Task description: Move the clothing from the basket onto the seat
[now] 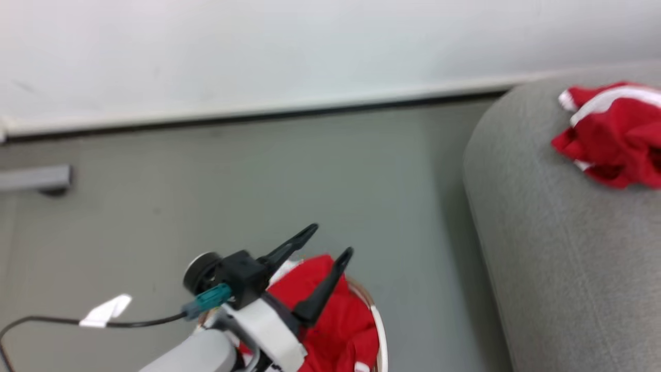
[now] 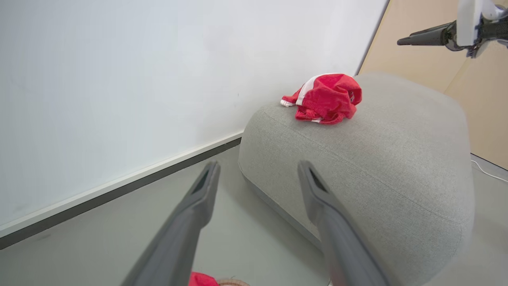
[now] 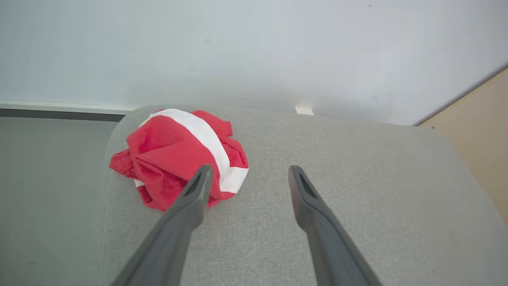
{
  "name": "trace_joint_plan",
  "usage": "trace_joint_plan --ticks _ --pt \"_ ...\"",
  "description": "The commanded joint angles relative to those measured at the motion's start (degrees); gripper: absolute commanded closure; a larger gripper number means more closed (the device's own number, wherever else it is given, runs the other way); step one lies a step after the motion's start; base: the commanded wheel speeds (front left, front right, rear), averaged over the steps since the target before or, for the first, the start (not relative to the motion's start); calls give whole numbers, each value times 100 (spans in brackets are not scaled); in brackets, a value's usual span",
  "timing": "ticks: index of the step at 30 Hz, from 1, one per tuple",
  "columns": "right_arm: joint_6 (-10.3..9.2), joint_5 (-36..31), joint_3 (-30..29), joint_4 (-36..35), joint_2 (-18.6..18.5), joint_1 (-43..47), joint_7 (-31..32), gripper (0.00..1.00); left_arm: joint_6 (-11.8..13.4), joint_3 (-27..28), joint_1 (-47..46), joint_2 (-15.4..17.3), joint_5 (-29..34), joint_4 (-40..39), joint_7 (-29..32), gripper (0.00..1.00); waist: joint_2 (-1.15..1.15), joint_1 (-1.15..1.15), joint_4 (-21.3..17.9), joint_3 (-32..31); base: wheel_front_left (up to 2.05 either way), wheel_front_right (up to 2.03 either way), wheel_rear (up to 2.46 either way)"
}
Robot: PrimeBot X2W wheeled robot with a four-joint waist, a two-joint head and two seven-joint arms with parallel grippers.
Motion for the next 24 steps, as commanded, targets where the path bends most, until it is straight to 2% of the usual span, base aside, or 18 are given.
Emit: trace_joint_plan --ticks 1,4,8,13,18,21,24 --pt "-15 229 50 -451 -76 327 15 0 106 124 250 124 -131 -27 -57 0 0 2 72 -781 0 0 0" --pt "-15 428 37 -1069 -41 607 -110 0 279 361 474 254 -245 -100 -85 0 0 2 155 -1091 0 0 0" --pt "-15 530 -58 -1483 143 915 -388 0 448 638 704 371 -375 -186 -112 0 0 2 270 -1355 0 0 0" --pt "-15 628 -348 -2140 710 1429 -899 0 771 1148 1134 583 -539 -374 -124 0 0 2 404 -1553 0 0 0" --pt "-15 447 -638 -2753 1556 2096 -1603 0 1082 1743 1640 681 -413 -588 -125 0 0 2 471 -1592 0 0 0" --pt "-15 354 -699 -3043 2215 2626 -2044 0 1187 2090 1966 567 -285 -668 -124 0 0 2 507 -1574 0 0 0" --pt "-15 201 -654 -3210 2720 3156 -2427 0 1243 2473 2295 407 -133 -730 -125 0 0 2 528 -1553 0 0 0"
